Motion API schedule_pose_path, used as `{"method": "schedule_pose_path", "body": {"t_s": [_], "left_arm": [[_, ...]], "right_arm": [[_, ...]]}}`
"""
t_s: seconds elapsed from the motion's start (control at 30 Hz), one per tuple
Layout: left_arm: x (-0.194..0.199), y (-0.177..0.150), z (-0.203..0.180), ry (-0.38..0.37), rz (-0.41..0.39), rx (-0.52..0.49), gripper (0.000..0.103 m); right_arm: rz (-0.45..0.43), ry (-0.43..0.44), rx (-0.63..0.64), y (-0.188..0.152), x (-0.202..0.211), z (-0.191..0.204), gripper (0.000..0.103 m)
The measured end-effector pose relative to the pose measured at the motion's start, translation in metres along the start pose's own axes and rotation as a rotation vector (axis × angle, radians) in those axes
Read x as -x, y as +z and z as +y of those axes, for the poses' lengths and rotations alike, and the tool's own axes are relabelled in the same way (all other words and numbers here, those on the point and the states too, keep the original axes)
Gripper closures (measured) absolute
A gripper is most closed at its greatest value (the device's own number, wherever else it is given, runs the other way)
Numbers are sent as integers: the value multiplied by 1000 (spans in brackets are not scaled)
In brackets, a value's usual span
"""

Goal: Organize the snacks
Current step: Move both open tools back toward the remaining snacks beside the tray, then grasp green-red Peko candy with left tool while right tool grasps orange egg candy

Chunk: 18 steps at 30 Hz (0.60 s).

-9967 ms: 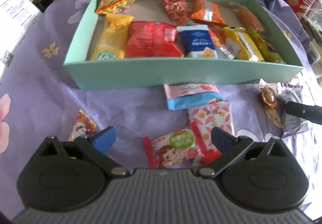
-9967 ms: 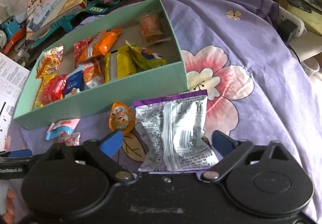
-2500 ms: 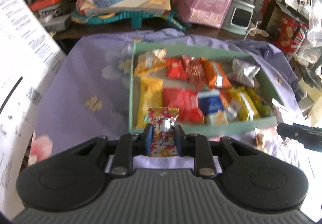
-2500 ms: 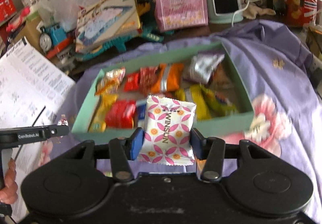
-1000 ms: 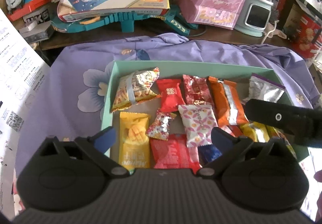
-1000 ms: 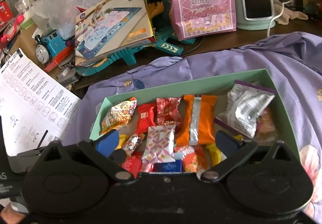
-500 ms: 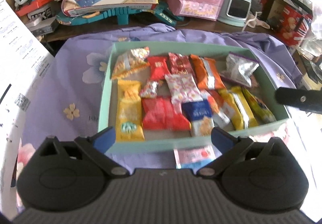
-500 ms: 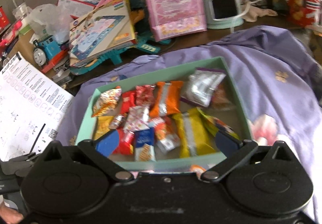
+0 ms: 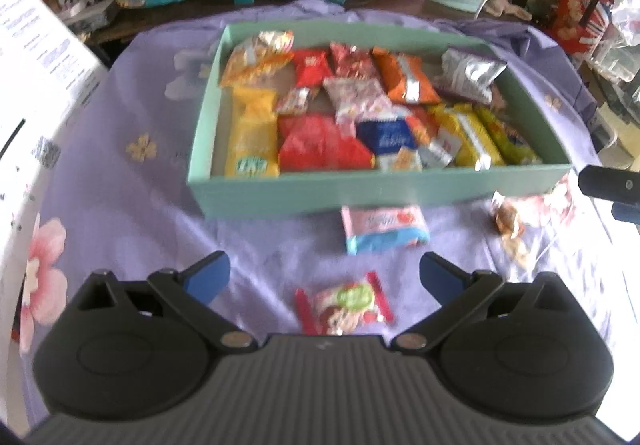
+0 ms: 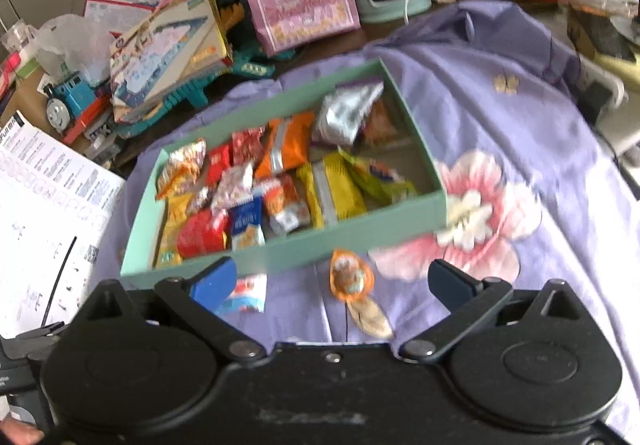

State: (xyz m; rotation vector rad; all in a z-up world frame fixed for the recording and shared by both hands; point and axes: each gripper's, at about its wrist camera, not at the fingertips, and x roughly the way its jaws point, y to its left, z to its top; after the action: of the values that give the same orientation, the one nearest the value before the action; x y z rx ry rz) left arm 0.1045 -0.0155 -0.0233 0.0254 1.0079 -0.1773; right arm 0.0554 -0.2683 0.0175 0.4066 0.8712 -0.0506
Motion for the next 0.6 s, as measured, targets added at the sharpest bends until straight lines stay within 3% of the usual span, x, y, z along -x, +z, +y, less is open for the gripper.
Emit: {"method": "schedule_pose_path", "body": {"t_s": [0.33, 0.6], "left_arm": [[-23, -35, 14, 13, 70, 76, 0], [-37, -30, 6, 5, 87, 66, 0]], "right_arm": [[82, -14, -57, -43, -18, -15, 0], [66, -60, -22, -34, -29, -17, 6]]}}
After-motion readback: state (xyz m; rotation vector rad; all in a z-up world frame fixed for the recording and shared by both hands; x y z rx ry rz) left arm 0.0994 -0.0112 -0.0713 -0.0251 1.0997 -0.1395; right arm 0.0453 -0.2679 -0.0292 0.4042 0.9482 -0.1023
